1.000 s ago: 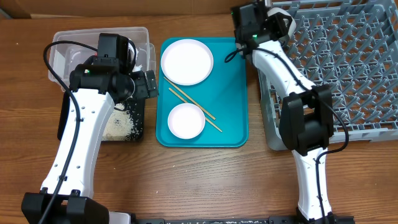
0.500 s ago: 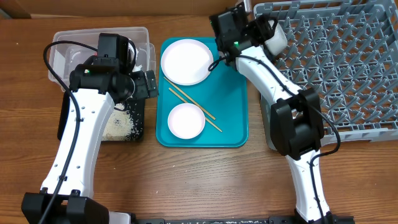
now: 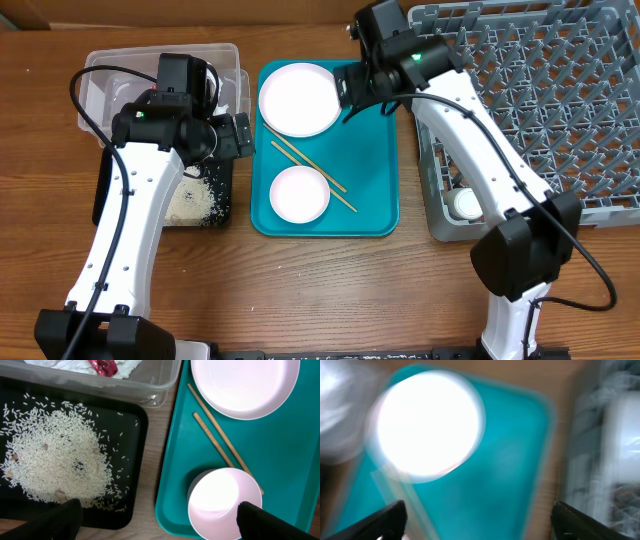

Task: Sort waste into correct bins and load items into the dishwasher
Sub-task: 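Reach the right gripper to the pink bowl on the teal tray and grasp its rim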

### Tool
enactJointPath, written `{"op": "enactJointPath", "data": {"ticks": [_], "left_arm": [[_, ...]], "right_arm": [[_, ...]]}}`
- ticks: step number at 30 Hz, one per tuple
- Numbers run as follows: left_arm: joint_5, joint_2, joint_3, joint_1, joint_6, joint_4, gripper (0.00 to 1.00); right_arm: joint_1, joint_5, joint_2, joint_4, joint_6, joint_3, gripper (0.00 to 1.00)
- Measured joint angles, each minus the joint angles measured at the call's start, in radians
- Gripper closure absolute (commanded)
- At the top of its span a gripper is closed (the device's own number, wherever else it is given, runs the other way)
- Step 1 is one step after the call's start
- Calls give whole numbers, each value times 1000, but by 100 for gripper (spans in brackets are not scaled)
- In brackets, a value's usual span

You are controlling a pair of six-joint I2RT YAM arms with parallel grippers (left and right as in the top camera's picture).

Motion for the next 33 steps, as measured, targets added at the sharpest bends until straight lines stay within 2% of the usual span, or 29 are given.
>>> {"op": "enactJointPath", "data": {"ticks": [4,9,17,20,23,27,29,33], "left_arm": [[0,0,0,0,0,0,0],[0,0,0,0,0,0,0],[0,0,0,0,0,0,0],[0,0,0,0,0,0,0],[0,0,0,0,0,0,0],[0,0,0,0,0,0,0],[0,0,0,0,0,0,0],[0,0,0,0,0,0,0]], "right_arm": [[8,-164,-1,-52,47,-48,28],[34,-241,8,-6,106,-218,35],[129,-274,23,110,164,-455,56],[144,-275,23,111,172,-468,63],[144,-271,23,102,177,-468,64],[144,-212,23,75,180,-468,75],[144,-185,23,70,180,-468,86],[144,-152,23,69,179,-468,91]]}}
